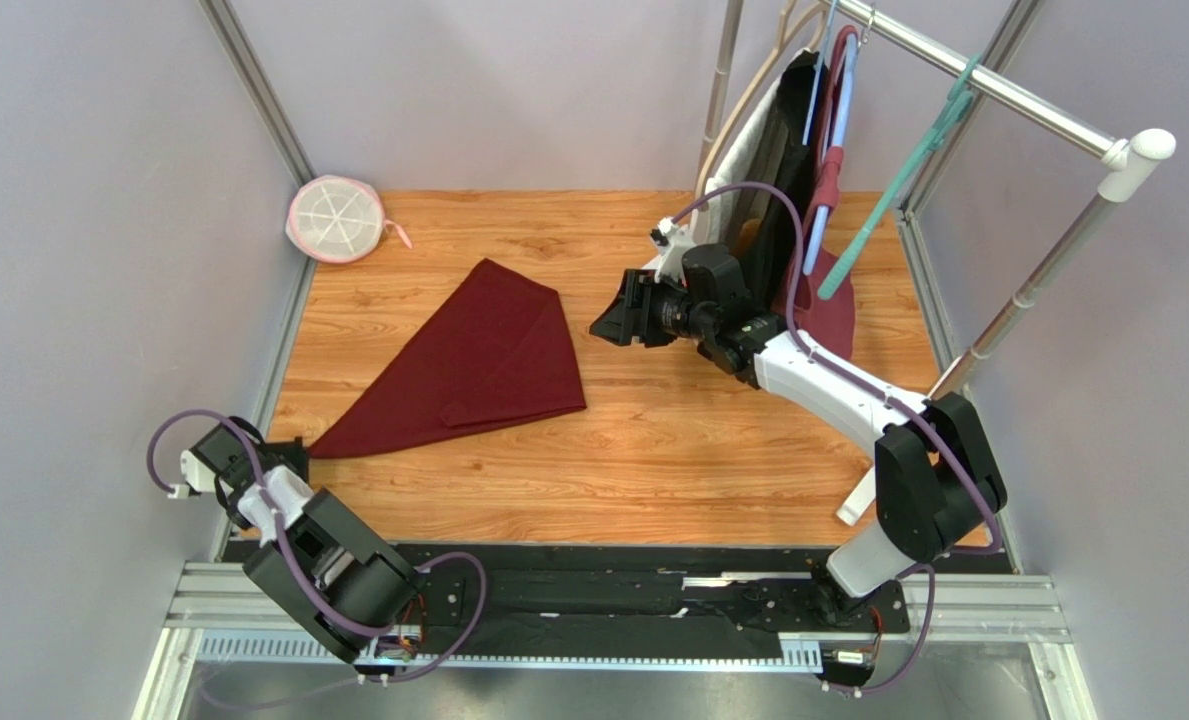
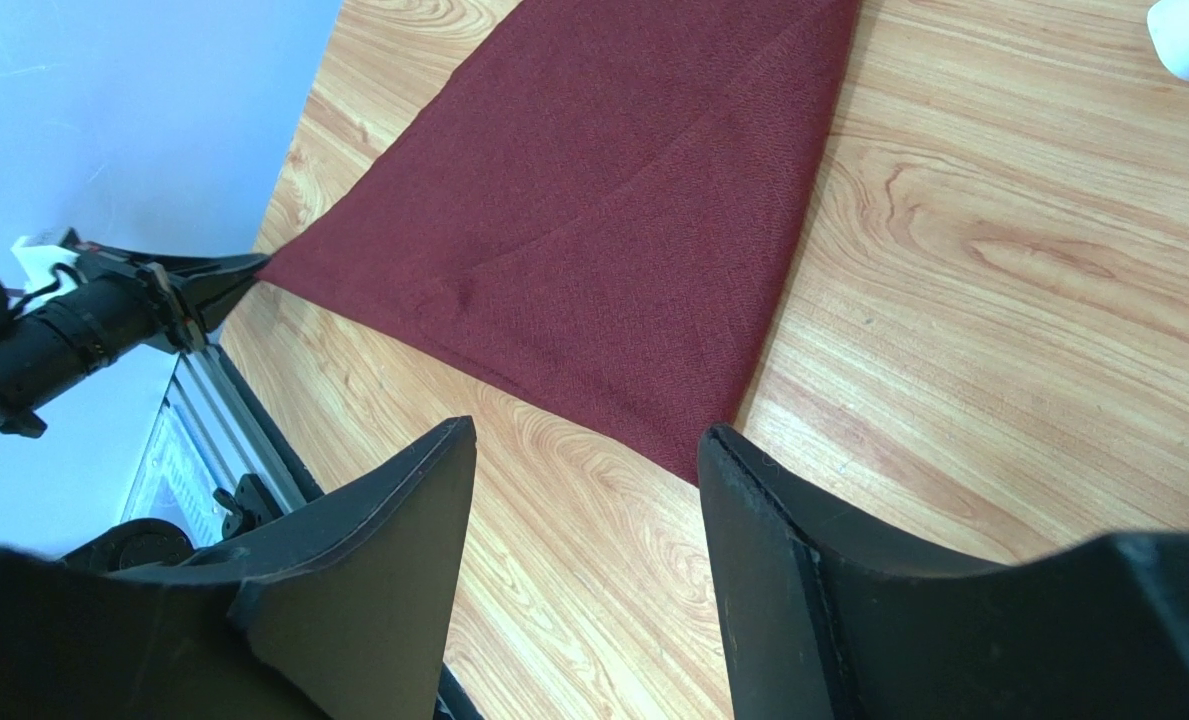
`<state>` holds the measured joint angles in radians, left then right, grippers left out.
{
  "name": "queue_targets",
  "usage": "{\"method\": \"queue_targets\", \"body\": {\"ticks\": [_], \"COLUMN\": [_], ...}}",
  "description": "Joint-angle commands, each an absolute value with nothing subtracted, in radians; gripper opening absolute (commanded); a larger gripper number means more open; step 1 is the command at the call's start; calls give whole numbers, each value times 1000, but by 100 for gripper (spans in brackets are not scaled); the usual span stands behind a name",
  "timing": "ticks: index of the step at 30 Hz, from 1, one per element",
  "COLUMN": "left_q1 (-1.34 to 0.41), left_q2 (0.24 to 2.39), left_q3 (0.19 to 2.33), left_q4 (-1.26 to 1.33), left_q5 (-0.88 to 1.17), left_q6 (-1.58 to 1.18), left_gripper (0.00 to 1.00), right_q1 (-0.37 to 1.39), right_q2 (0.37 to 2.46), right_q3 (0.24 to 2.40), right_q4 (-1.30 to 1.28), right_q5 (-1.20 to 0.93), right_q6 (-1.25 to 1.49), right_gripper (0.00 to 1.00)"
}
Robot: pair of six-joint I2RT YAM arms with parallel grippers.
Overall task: Fold the napkin, place the utensils inside, and roll it up
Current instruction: Fold the napkin
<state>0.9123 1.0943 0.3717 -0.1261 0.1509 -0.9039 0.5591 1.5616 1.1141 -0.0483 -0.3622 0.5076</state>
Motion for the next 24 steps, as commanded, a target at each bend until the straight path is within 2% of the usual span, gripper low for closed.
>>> {"method": "queue_targets", "body": {"ticks": [1,5,8,18,24], "left_q1": [920,913,841,416,163], "left_q2": [981,913,891,959,1072], "left_q3": [383,388,394,502,583], "left_q4": [-137,-140,-109,-41,54], "left_q5": [175,202,221,181,169], "left_q6": [-851,-822,-805,-775,-738], "left_gripper": [0,0,0,0,0], "right_q1": [545,537,526,517,515], "right_q2": [1539,1537,1531,1485,1457], "right_q3": [1111,1100,1086,1013,970], "right_q4": [-17,-14,-14,-9,24], "right_q5": [-377,-377,-377,-359,-353], "right_q6": [506,502,497,494,508], "right_gripper": [60,60,60,59,59]}}
